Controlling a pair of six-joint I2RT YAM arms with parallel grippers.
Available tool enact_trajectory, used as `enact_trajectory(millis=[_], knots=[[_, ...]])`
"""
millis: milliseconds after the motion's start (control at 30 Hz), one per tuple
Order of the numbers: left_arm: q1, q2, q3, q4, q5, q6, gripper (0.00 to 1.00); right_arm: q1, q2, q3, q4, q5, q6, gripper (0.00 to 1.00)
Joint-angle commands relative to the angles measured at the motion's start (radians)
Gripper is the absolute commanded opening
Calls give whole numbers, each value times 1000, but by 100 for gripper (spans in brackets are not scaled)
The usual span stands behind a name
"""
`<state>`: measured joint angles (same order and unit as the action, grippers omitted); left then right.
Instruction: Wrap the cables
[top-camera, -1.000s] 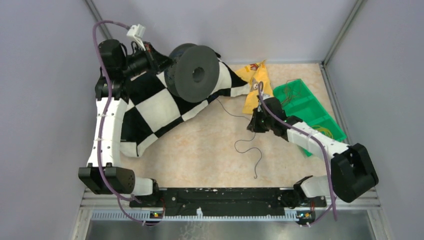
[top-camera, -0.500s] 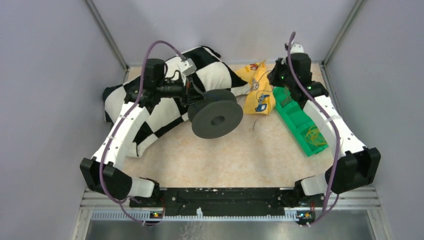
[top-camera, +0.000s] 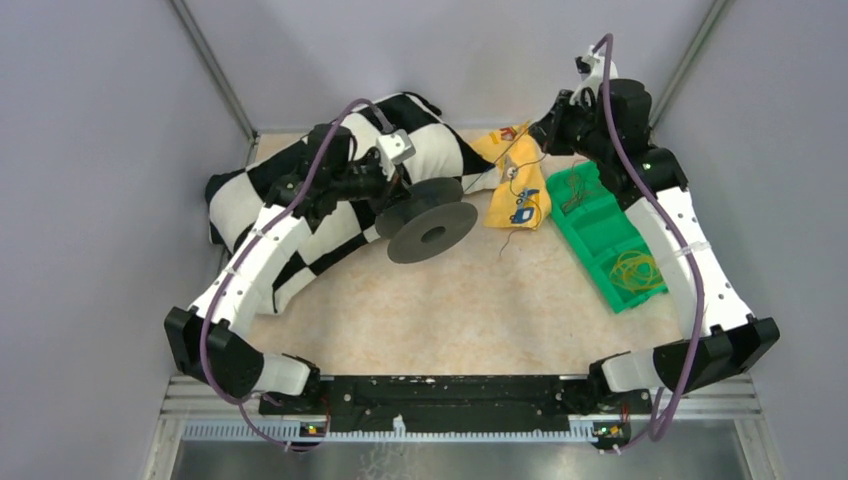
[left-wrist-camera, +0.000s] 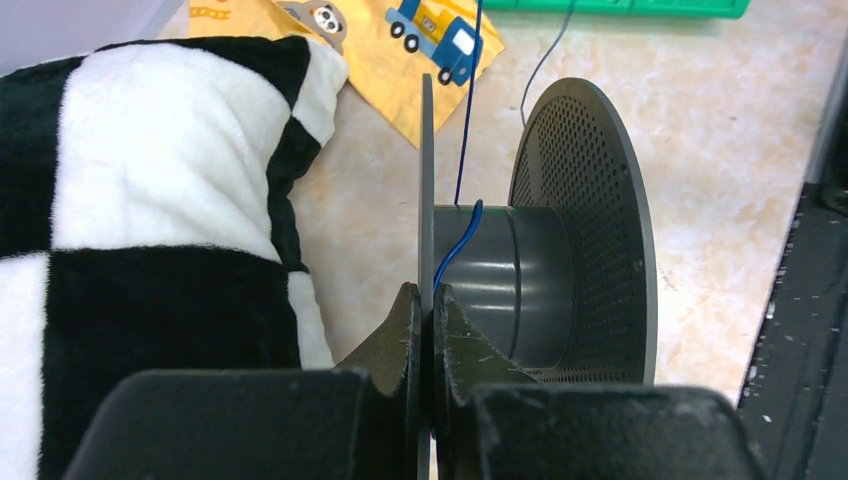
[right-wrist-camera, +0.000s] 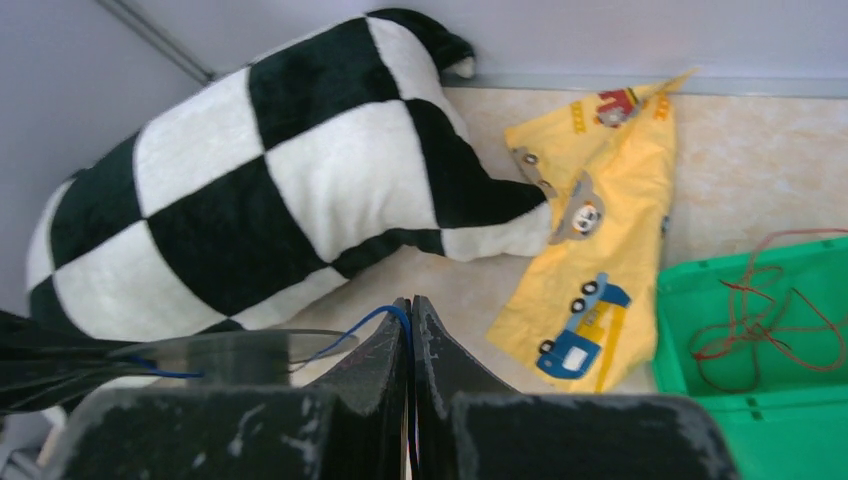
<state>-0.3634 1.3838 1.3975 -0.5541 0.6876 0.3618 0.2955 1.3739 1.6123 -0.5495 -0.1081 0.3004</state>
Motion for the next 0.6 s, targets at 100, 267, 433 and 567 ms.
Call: enact_trajectory(millis=[100,267,433,567], knots=[[-69,22,-30,34,-277,46,0,140,5,198,-6,-43,14,0],[-76,36,-73,97,-360,9,0,202,21,243,4,-93,51,0],[-96,42,-94,214,-429,-133,0,252,22,192,56,-151,129,0],[-136,46,-115,323,-562,-261,0,272,20,83,149,-193,216,0]])
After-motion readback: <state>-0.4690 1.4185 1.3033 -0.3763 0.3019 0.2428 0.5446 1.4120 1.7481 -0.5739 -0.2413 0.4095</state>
